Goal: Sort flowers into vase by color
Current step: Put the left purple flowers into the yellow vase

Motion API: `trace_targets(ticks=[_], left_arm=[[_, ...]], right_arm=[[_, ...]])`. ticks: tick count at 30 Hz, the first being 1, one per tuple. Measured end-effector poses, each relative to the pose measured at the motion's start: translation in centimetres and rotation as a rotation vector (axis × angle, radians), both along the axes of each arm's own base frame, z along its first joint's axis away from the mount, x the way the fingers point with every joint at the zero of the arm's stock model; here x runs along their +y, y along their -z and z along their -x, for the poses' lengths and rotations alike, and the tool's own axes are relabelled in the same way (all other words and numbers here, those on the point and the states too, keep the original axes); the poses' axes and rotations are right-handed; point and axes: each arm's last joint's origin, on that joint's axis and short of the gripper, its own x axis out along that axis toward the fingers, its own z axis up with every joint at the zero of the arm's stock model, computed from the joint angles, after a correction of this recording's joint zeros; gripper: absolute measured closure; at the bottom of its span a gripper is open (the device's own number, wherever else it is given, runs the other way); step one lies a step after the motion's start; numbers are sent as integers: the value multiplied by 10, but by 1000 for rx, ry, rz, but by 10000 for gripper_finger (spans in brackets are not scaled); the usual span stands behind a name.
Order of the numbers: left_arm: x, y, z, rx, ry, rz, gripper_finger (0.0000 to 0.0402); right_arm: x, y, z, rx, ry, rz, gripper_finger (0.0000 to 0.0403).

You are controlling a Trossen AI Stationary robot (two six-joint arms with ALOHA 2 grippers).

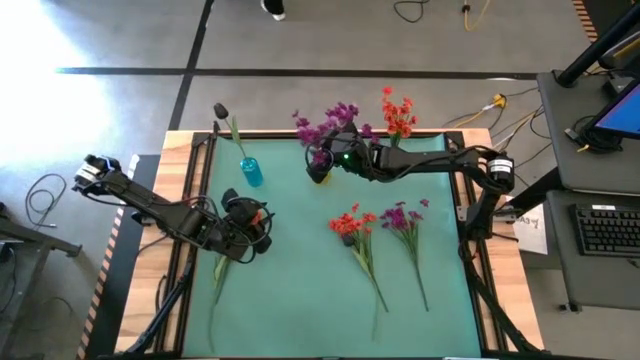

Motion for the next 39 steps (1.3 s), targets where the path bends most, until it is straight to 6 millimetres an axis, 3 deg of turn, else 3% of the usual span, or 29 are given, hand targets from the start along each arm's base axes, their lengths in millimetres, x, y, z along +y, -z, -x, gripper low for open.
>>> trace_targets(ticks=[10,20,31,39], left_arm=[[0,0,0,-2,-1,2,244],[1,-1,0,-1,-7,6,244],[-4,-51,-11,-108,-2,57,244],[-8,-70,-14,-137,55,131,244]], right_arm=[[16,-14,9,26,-33,-8,81],[28,-28,25,45,-38,-64,45],[41,-64,51,-46,-47,-85,44],[68,-101,89,-127,-81,-144,44]])
